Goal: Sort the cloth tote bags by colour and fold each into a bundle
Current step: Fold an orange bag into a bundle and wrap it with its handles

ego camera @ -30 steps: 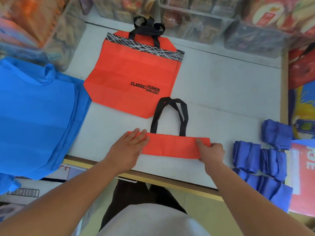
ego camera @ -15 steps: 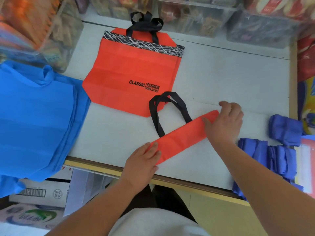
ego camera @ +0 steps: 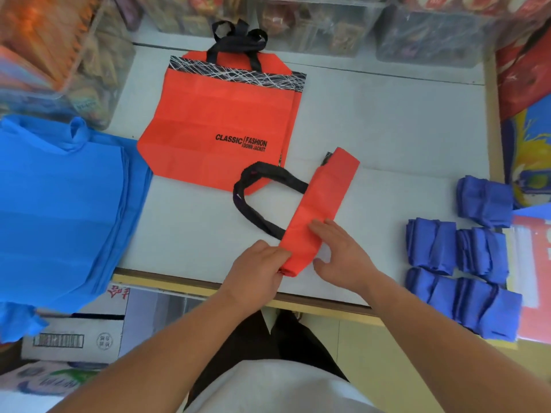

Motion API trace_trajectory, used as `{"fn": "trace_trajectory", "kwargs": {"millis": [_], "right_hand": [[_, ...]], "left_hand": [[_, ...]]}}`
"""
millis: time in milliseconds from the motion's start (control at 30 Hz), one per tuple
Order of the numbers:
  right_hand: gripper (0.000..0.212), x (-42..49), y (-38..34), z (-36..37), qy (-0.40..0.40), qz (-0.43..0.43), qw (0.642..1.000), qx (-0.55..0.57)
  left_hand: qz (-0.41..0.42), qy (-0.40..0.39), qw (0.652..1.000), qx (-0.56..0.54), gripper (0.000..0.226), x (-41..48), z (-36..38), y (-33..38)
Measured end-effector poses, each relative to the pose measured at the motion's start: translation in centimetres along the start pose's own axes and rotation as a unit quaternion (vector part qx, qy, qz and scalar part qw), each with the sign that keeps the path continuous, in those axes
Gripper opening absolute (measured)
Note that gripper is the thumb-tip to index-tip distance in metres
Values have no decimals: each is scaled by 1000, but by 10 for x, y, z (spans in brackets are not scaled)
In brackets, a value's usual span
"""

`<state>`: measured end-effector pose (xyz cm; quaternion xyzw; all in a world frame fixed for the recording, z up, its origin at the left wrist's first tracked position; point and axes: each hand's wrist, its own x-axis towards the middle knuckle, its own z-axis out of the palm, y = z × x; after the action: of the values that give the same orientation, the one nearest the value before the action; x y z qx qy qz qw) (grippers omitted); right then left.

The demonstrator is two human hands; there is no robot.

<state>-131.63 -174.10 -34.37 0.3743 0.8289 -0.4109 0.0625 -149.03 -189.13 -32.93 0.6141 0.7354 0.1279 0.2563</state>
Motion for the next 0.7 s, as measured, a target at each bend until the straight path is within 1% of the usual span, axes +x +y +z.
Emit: {"fn": "trace_trajectory", "kwargs": {"millis": [67, 100, 167, 200, 233, 300, 367, 433, 500, 567, 633, 667, 700], "right_hand": [[82, -4, -1, -9, -39, -3, 999, 0], [76, -9, -2, -10, -31, -6, 999, 10], [51, -23, -5, -4, 15, -14, 997, 69], [41, -29, -6, 0, 24, -13, 994, 102], [37, -35, -8, 4, 24, -7, 992, 126], [38, -42, -12, 12, 24, 15, 986, 164], [35, -43, -18, 15, 46, 53, 976, 205], [31, -39, -21, 14, 77, 115, 957, 253], [34, -33, -25, 11, 97, 150, 947, 267], [32, -25, -28, 7, 112, 171, 943, 264], [29, -12, -30, 1, 130, 200, 923, 300], [33, -5, -31, -4, 131, 209, 915, 321], [43, 3, -29, -9, 131, 208, 913, 327]], "left_hand": [[-4, 26, 998, -51, 29, 0, -16, 4], [-16, 42, 996, -81, 27, 1, -27, 9], [-59, 57, 983, -161, 22, 5, -45, 20], [-85, 55, 972, -211, 20, 8, -52, 27], [-107, 51, 959, -257, 20, 12, -56, 32], [-128, 47, 944, -301, 26, 19, -53, 36], [-129, 31, 948, -289, 38, 24, -43, 36], [-117, 8, 962, -246, 45, 26, -29, 33], [-119, -8, 969, -218, 41, 29, -17, 30], [-138, 4, 972, -189, 34, 34, -7, 29], [-137, 21, 979, -148, 34, 42, 0, 29], [-130, 24, 983, -126, 34, 48, 1, 28], [-128, 24, 987, -98, 34, 54, 2, 26]]}}
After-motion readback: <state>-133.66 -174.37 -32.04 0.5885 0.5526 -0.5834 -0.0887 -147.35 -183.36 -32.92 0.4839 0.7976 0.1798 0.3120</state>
